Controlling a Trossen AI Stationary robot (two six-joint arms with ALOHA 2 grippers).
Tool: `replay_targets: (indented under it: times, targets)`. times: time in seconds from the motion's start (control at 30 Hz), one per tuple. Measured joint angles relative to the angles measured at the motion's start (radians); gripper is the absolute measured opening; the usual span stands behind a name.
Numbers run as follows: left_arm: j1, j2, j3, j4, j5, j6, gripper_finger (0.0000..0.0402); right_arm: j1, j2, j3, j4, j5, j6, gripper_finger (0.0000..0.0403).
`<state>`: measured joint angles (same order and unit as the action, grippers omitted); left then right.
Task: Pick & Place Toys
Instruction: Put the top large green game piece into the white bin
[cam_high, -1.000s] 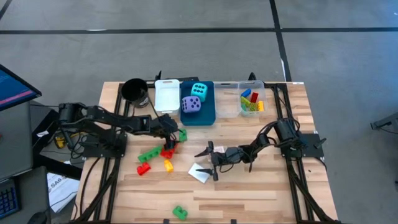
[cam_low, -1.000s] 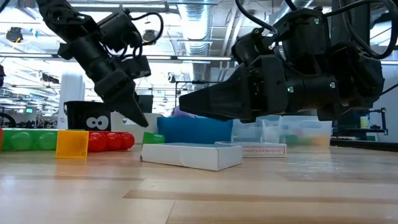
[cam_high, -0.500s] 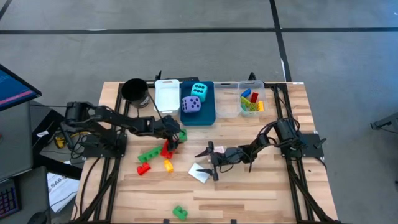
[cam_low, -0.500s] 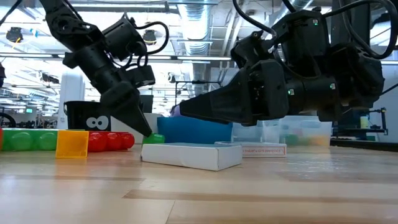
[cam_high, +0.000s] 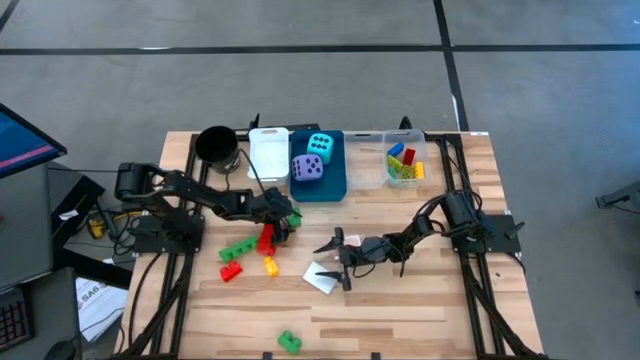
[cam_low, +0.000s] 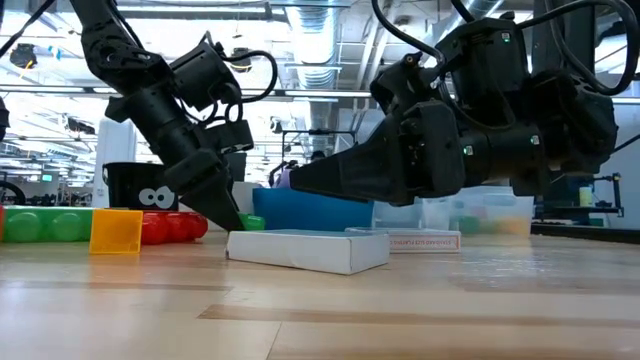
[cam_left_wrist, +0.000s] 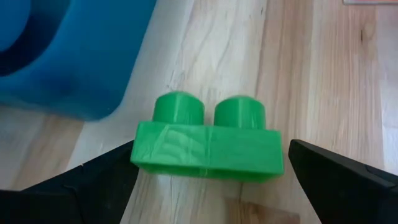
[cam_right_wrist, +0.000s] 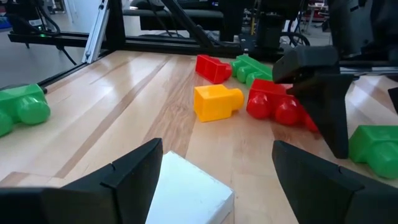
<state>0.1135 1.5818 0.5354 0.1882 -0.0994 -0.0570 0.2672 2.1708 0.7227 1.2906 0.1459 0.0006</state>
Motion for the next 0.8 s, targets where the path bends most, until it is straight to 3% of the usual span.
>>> replay_targets:
  times: [0.2, 0.53, 0.8]
  targets:
    - [0.0, 0.0, 0.0, 0.005, 0.0, -0.006, 0.0372, 0.0, 0.0, 0.0, -0.004, 0.0, 0.0, 0.0299]
    - [0.0, 0.0, 0.0, 0.007, -0.005, -0.007, 0.0289, 0.0, 0.0, 0.0, -0.004, 0.0, 0.001, 0.0299]
    - [-0.001, -0.004, 0.0, 0.033, -0.005, -0.055, 0.0308, 0.001, 0.0, 0.0, -0.004, 0.0, 0.02, 0.0299]
